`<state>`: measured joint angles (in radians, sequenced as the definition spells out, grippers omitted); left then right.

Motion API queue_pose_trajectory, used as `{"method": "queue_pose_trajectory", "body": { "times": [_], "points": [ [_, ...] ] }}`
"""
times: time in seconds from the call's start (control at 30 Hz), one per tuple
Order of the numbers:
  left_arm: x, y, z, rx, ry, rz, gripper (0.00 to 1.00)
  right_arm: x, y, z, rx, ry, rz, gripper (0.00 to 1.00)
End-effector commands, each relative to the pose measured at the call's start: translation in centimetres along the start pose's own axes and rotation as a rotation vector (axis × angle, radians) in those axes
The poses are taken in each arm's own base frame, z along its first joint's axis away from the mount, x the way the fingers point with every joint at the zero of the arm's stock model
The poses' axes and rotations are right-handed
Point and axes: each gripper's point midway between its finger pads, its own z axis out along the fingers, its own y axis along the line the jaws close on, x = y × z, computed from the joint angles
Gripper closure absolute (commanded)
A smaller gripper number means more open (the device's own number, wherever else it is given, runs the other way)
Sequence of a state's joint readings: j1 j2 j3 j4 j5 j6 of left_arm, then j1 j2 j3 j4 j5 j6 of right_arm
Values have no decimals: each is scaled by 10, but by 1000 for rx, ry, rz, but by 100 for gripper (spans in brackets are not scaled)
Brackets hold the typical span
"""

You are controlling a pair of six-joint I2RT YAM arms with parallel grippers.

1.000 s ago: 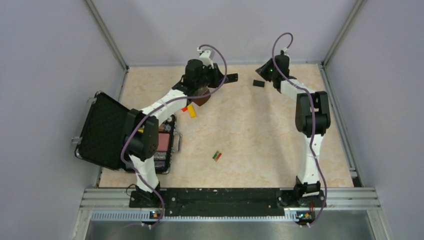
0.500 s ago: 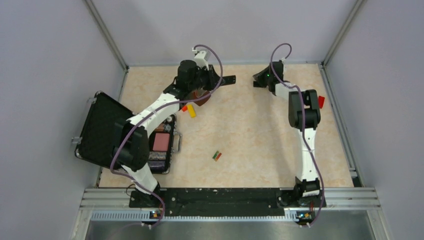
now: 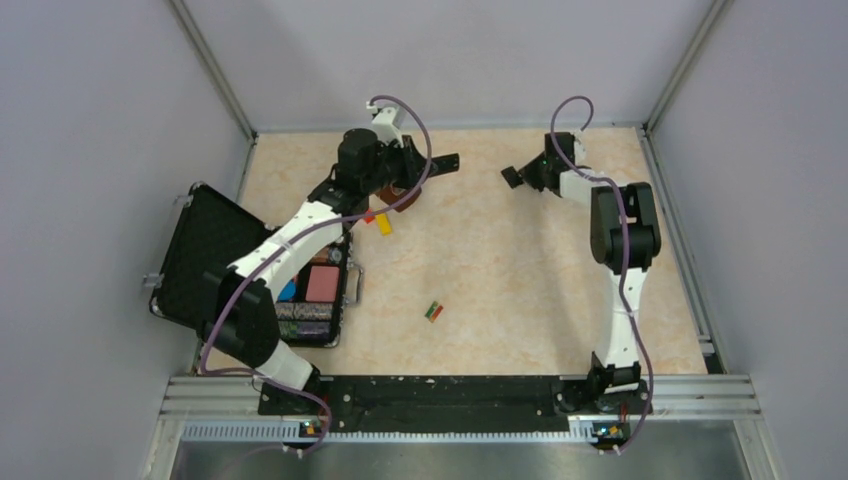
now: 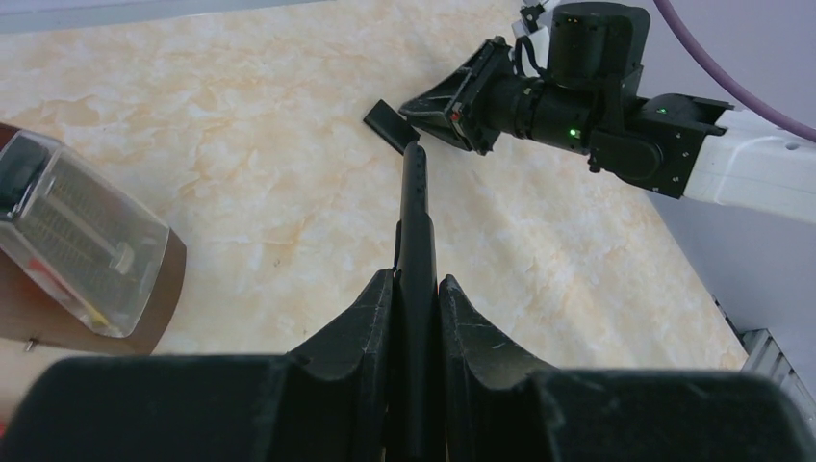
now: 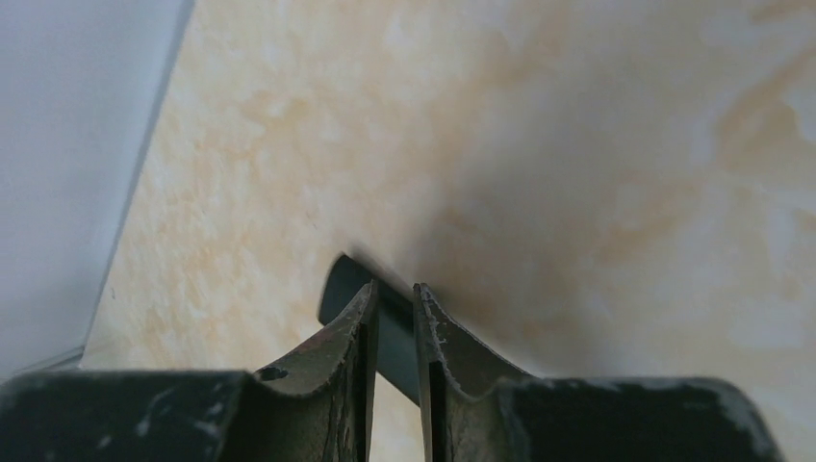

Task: Load the batteries into the remote control
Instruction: Move the battery cover to the center of the board.

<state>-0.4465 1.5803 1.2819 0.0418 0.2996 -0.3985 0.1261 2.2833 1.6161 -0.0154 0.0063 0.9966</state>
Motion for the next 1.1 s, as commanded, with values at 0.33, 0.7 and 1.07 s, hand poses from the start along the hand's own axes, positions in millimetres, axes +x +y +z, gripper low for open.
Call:
{"method": "queue_pose_trajectory", "body": {
  "times": [0.33, 0.7, 1.07],
  "points": [
    [-32, -16, -50, -25, -95, 50, 100, 21, -50, -22, 213, 61, -248, 49],
    [-25, -18, -95, -72, -82, 76, 100, 1, -20, 22, 231, 77, -646, 38],
    [-11, -9, -105, -121, -62, 58, 100, 50, -25, 24, 265, 199, -949, 45]
  ]
}}
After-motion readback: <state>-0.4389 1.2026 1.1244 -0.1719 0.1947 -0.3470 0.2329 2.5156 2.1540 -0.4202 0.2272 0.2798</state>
